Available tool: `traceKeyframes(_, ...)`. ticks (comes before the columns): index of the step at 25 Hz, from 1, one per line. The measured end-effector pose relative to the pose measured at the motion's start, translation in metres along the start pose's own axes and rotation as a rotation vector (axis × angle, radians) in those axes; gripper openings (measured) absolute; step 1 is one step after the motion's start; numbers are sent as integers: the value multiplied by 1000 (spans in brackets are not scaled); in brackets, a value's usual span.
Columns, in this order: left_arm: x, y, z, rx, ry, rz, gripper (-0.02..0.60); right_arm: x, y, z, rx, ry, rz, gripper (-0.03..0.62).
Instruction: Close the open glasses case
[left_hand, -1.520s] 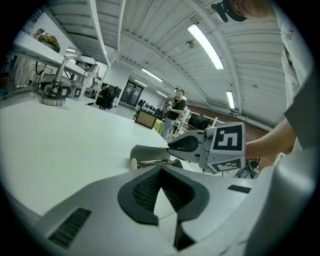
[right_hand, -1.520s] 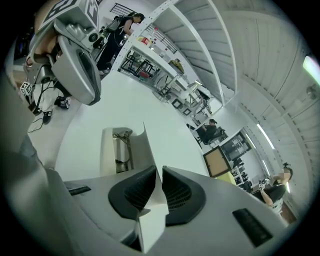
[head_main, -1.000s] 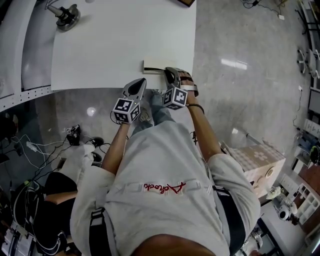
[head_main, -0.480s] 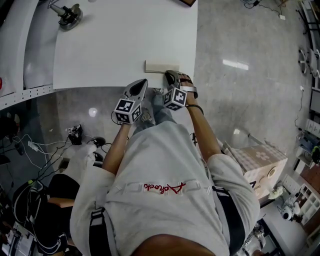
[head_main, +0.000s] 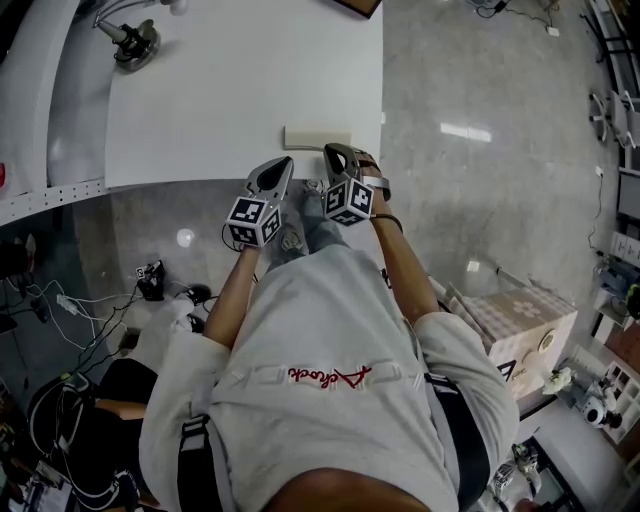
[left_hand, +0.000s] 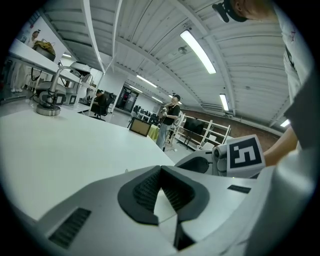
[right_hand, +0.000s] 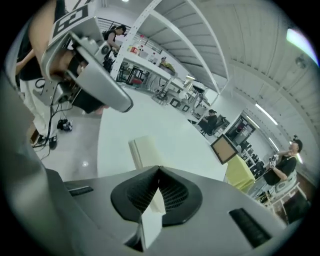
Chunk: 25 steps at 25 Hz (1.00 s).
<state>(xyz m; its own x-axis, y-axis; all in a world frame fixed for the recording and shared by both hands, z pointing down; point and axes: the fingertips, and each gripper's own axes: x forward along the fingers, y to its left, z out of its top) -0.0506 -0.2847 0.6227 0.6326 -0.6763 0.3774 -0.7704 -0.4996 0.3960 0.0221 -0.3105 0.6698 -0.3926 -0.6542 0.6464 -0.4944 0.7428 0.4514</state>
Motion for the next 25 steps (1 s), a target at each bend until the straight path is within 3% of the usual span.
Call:
traceKeyframes(5, 2, -4, -1, 11, 2, -11, 26, -5, -12, 10, 190, -51, -16, 26)
traceKeyframes(12, -6, -8, 8, 34, -22, -8, 25, -31, -43, 30, 680, -212, -40, 26)
traceKeyframes(14, -9, -8, 13, 43, -36, -3, 25, -41, -51, 35, 763, -270, -62, 26)
traceKeyframes(25, -33, -25, 29, 96, -97, -16, 26, -90, -41, 48, 747, -348, -151, 26)
